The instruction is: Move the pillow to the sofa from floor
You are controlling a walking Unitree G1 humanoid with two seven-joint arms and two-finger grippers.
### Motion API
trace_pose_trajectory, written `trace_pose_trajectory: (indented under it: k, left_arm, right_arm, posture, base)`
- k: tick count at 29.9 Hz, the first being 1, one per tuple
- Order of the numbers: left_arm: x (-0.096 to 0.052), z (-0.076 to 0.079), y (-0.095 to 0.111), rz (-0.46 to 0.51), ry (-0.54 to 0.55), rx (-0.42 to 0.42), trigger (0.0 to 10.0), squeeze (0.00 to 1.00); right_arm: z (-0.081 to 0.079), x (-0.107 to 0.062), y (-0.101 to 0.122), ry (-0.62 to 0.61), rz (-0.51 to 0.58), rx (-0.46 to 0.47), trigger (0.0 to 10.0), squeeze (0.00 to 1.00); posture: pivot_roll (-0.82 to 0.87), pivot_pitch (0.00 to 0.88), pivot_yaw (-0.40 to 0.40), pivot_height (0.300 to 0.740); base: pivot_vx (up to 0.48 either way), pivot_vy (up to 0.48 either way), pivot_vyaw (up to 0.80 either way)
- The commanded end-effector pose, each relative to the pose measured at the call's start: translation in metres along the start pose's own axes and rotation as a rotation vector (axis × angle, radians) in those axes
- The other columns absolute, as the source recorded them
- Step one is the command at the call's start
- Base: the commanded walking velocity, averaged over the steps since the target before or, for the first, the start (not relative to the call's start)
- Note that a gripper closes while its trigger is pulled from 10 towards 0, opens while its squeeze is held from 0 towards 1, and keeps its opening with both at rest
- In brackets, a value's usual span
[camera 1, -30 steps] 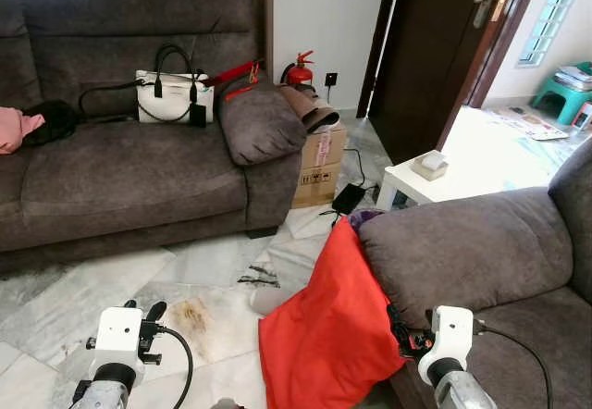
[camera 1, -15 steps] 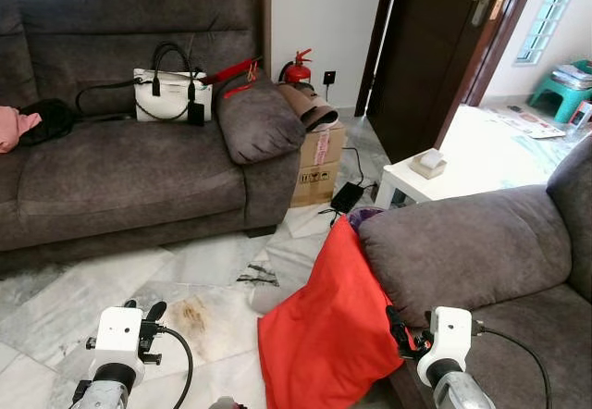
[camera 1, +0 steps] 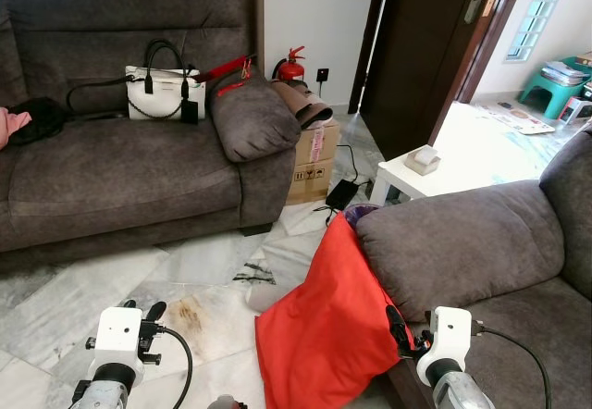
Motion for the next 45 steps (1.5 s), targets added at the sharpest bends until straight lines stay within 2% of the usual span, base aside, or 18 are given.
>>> trace_pose_trajectory:
  k: [1,5,17,45]
  left_arm:
    - [0.001,-0.002,0.000,-0.005,0.006,-0.008,10.0,0.00]
    - [0.001,-0.002,-0.001,-0.012,0.006,-0.004,10.0,0.00]
    - [0.000,-0.008,-0.004,-0.033,0.019,0.016,10.0,0.00]
    - [-0.002,-0.011,-0.006,-0.047,0.029,0.024,10.0,0.00]
  right_arm:
    - [-0.001,0.002,0.001,0.005,-0.011,-0.003,10.0,0.00]
    - [-0.002,0.002,0.005,0.007,0.017,0.006,10.0,0.00]
    - [-0.006,0.001,-0.001,0.016,-0.004,0.011,10.0,0.00]
    - [-0.014,0.002,-0.004,0.059,-0.022,-0.015,10.0,0.00]
  posture:
    - [0.10,0.000,-0.033,0.626]
    - [0.10,0.000,-0.029,0.621]
    - [0.10,0.000,-0.021,0.621]
    - [0.11,0.000,-0.021,0.621]
  base:
    - [0.000,0.000,0.00]
    - [0.000,0.000,0.00]
    - [0.000,0.000,0.00]
    - [0.306,0.000,0.00]
Point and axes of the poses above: a point about 5 cm out from each wrist's last joint towards the gripper, its own x axis pointing out of the wrist towards the gripper, its own y axis along the axis of the wrist's last joint, z = x × y, the point moved 5 cm from there along x, pointing out of the wrist towards the gripper, and after that the axes turned 8 degrees about -x, right-handed, at the moved point
